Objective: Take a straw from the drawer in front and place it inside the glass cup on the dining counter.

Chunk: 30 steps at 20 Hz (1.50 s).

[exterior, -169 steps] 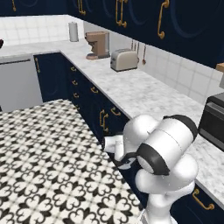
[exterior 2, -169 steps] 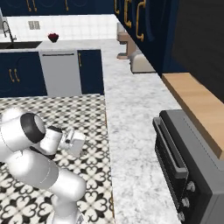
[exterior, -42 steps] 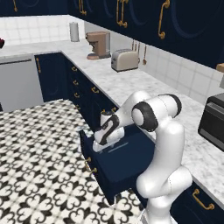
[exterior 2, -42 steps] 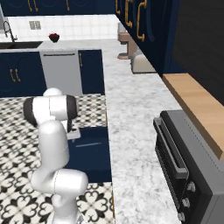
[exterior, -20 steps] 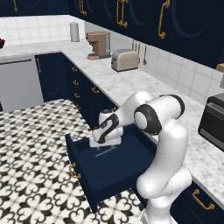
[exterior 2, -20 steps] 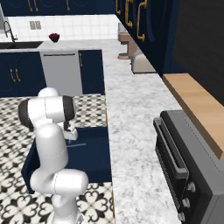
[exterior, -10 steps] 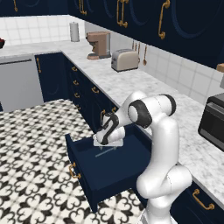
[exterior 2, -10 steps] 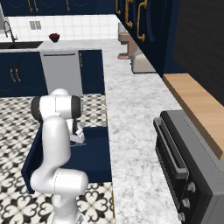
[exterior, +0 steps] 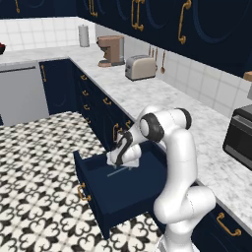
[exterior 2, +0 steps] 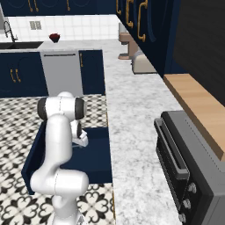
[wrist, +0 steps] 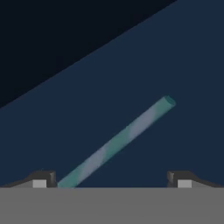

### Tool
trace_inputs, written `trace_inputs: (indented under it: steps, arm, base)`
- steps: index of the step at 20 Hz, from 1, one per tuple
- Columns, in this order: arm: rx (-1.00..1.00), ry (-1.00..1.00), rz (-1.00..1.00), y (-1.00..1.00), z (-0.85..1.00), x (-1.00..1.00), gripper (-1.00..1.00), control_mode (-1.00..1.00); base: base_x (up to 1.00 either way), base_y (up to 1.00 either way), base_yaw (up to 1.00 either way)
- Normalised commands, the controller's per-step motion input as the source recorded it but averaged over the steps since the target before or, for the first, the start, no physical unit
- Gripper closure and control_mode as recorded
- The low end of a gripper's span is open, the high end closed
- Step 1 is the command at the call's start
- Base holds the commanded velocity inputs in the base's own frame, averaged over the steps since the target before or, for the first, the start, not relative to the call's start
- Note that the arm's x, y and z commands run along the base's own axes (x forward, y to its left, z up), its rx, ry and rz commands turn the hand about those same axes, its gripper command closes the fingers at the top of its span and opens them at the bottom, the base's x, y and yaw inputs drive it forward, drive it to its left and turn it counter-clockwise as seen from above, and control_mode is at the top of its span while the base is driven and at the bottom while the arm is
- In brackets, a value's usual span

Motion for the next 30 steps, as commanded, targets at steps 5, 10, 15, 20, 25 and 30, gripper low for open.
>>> trace_inputs:
  steps: [5, 10, 15, 20, 25, 30]
  arm:
    - [0.0, 0.0, -0.06, 0.0, -0.28, 0.29, -1.0, -1.0]
    - [0.0, 0.0, -0.04, 0.0, -0.29, 0.22, -1.0, -1.0]
    - [0.0, 0.0, -0.02, 0.0, -0.38, 0.04, -1.0, -1.0]
    - [0.0, 0.0, -0.04, 0.02, -0.58, -0.23, 1.0, -1.0]
    - [0.0, 0.0, -0.06, 0.0, -0.66, -0.21, 1.0, -1.0]
    - [0.0, 0.0, -0.07, 0.0, -0.64, -0.36, 1.0, -1.0]
  base:
    - [0.0, 0.0, 0.0]
    - [0.0, 0.0, 0.0]
    - [0.0, 0.0, 0.0]
    - [0.0, 0.0, 0.0]
    - [0.0, 0.0, 0.0]
    - [0.0, 0.0, 0.0]
